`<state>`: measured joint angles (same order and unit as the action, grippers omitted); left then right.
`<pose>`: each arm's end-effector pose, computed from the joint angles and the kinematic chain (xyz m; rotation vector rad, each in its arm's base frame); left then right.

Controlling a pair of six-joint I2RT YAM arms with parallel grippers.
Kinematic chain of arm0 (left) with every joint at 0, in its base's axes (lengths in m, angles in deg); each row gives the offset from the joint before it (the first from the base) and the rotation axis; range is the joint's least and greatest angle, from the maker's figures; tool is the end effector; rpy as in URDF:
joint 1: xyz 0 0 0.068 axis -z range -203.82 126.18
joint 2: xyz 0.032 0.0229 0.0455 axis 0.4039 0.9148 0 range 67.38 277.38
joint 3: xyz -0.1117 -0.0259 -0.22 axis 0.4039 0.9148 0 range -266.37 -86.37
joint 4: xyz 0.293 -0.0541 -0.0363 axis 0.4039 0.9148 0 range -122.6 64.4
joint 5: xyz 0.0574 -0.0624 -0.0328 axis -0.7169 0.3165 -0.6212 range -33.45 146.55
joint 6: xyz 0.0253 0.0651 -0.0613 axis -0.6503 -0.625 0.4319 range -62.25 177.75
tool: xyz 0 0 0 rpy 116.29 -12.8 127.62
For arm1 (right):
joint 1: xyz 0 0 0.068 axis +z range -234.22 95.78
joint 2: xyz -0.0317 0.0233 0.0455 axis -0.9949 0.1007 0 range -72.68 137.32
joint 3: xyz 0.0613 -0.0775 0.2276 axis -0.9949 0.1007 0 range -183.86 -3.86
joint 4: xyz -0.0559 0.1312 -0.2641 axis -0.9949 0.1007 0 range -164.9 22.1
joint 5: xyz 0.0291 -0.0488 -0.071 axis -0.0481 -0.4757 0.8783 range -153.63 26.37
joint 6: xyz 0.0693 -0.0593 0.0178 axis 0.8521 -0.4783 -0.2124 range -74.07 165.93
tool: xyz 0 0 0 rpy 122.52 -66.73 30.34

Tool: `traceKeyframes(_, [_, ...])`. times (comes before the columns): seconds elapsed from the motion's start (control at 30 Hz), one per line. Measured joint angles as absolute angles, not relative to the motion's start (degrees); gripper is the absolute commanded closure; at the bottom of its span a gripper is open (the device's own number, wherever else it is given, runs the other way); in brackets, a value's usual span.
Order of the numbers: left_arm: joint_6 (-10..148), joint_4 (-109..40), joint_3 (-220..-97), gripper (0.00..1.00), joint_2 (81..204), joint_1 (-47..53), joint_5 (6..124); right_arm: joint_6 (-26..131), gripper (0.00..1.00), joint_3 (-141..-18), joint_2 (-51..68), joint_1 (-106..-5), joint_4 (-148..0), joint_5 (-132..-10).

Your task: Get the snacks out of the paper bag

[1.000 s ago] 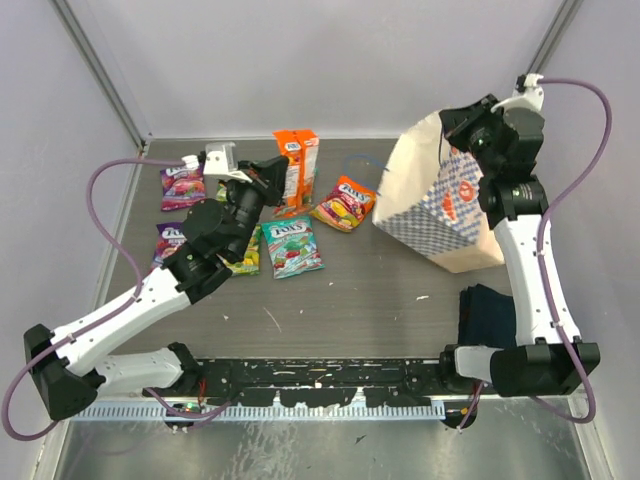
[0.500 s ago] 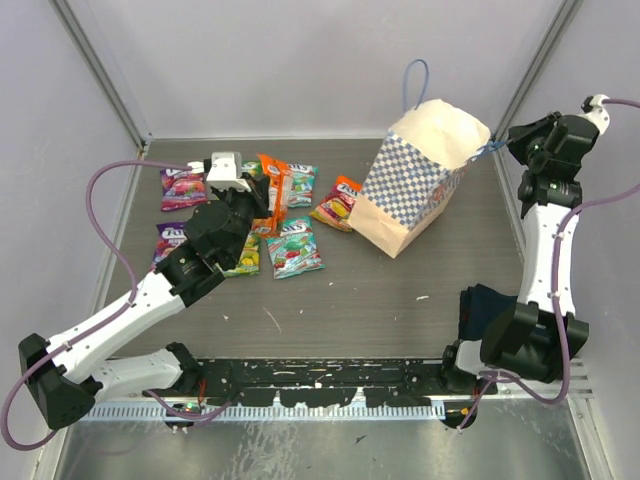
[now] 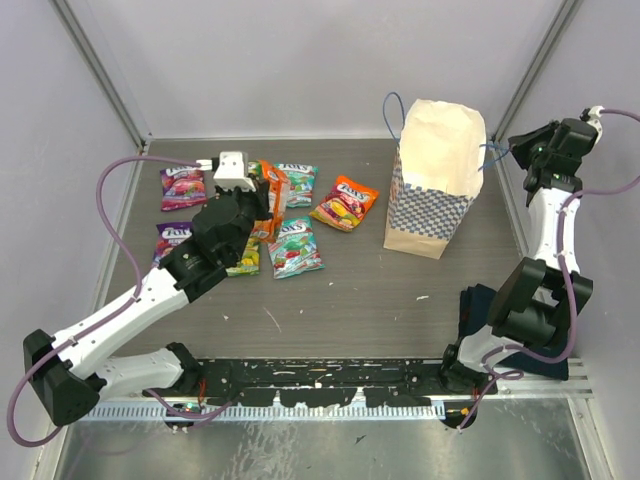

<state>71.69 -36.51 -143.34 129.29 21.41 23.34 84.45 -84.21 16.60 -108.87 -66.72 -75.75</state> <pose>0.2732 -0.2104 0.3563 -0.0188 1.5964 -0.3456 0.4234 -0.1749 0.3210 0.8558 1.6723 0.3643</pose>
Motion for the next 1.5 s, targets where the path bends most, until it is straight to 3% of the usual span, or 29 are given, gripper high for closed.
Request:
traceKeyframes(0.2, [71.7,-34.9,-143.3,1.0,129.2,21.1,23.3,83.6,0.02,-85.0,15.7,-108.6,-65.5,-75.4])
traceKeyframes(0.33, [71.7,-33.8,-143.3,1.0,128.0,21.0,23.3,79.1,0.0,-85.0,10.7,-103.1,-61.1,-69.4])
traceKeyframes(0.53, [71.9,-32.7,-143.3,1.0,124.6,20.8,23.3,69.5,0.0,-87.5,0.2,-80.5,-54.8,-56.6])
traceKeyframes(0.8, [72.1,-30.5,-142.1,1.0,121.6,20.7,23.3,60.8,0.0,-91.1,4.3,-60.0,-48.5,-42.4])
traceKeyframes(1.1, [72.1,-28.0,-141.3,1.0,118.9,20.7,22.7,58.5,0.12,-91.1,14.9,-56.9,-42.2,-36.1])
traceKeyframes(1.27, [71.9,-27.9,-141.2,1.0,118.3,20.7,22.2,58.1,0.27,-91.1,15.6,-57.0,-41.7,-33.8])
traceKeyframes(1.5, [71.8,-27.2,-141.2,1.0,118.3,20.6,21.8,56.5,0.9,-91.1,16.7,-57.5,-41.8,-32.3])
